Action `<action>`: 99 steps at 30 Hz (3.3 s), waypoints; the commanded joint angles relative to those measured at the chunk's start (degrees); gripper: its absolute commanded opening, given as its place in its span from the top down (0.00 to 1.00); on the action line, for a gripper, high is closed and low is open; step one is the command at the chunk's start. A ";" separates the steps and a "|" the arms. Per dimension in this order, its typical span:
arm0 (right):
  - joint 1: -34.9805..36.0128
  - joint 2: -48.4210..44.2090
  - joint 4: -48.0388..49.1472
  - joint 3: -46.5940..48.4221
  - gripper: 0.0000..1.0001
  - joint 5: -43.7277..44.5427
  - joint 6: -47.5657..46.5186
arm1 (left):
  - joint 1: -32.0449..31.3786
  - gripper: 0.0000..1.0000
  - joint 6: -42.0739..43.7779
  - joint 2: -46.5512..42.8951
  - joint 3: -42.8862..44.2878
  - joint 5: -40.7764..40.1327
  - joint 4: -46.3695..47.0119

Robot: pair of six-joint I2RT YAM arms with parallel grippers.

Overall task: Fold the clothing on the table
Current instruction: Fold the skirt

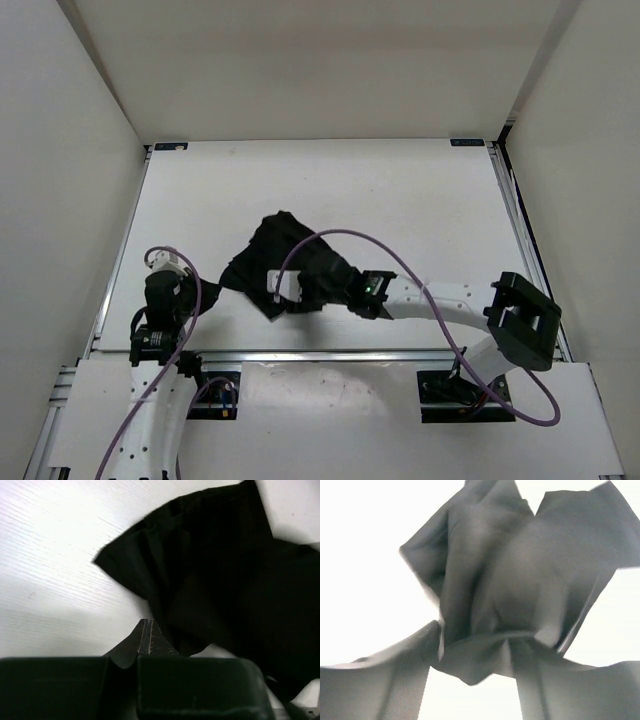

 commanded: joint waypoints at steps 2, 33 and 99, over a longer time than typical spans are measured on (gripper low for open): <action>0.64 -3.64 -6.47 -3.54 0.26 -6.28 -5.96 | -0.62 1.00 -3.68 -1.49 -1.69 2.18 0.34; -47.34 6.36 -10.01 10.97 0.25 -56.21 48.59 | -44.20 0.01 -42.81 10.78 1.99 -7.01 25.15; -38.56 15.23 10.74 6.20 1.00 -68.60 88.42 | -20.39 0.26 14.41 56.06 25.19 -21.98 7.21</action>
